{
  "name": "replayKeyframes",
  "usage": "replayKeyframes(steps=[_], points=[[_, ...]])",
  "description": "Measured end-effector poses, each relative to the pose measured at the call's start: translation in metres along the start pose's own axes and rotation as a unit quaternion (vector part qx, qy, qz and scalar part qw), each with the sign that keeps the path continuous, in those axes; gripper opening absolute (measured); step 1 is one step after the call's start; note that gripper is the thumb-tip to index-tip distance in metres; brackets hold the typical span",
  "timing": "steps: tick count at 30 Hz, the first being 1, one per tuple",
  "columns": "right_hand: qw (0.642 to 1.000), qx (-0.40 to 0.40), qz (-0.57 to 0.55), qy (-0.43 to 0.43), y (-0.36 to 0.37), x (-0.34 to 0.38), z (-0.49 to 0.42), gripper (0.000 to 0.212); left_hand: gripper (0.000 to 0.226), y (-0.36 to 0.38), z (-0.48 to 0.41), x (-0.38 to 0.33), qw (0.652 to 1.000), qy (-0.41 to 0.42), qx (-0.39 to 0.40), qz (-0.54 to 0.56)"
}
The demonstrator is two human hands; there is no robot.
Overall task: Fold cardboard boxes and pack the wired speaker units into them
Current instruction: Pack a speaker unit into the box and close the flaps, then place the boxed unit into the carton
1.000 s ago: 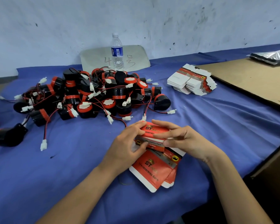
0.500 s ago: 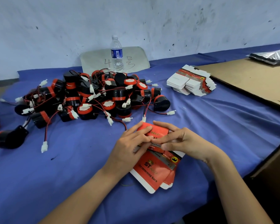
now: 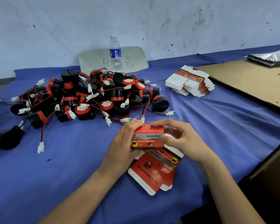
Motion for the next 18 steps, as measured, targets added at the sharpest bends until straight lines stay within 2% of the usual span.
replayKeyframes(steps=[4, 8, 12, 13, 15, 16, 18], points=[[0.988, 0.036, 0.14, -0.064, 0.01, 0.013, 0.002, 0.059, 0.061, -0.006, -0.001, 0.0, 0.999, -0.023, -0.034, 0.015], [0.968, -0.022, 0.227, -0.105, 0.015, 0.023, 0.002, 0.051, 0.051, -0.007, -0.002, -0.004, 0.999, -0.029, -0.019, 0.035], [0.959, -0.013, 0.261, -0.108, 0.003, 0.025, 0.003, 0.047, 0.051, -0.005, 0.0, -0.008, 0.997, -0.055, 0.003, 0.061], [0.967, -0.017, 0.238, -0.091, 0.0, 0.023, 0.002, 0.046, 0.055, -0.004, 0.0, -0.01, 0.995, -0.057, -0.001, 0.08], [0.992, -0.061, 0.105, -0.039, -0.004, 0.019, 0.0, 0.042, 0.067, -0.004, 0.0, -0.011, 0.988, -0.063, -0.028, 0.14], [0.994, -0.108, 0.026, -0.017, -0.009, 0.016, -0.001, 0.041, 0.072, -0.006, 0.0, -0.01, 0.985, -0.06, -0.037, 0.159], [0.972, -0.218, -0.089, 0.022, -0.023, 0.011, -0.001, 0.039, 0.077, -0.011, 0.001, -0.011, 0.988, -0.034, -0.02, 0.152]])
Point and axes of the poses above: each hand's wrist, its own z-axis away from the middle knuckle, its own y-axis out of the palm, x = y × z, the point moved 2 cm from there along -z, towards the middle knuckle, and after that the axes turned 4 degrees about -x, right-handed, at the moved point
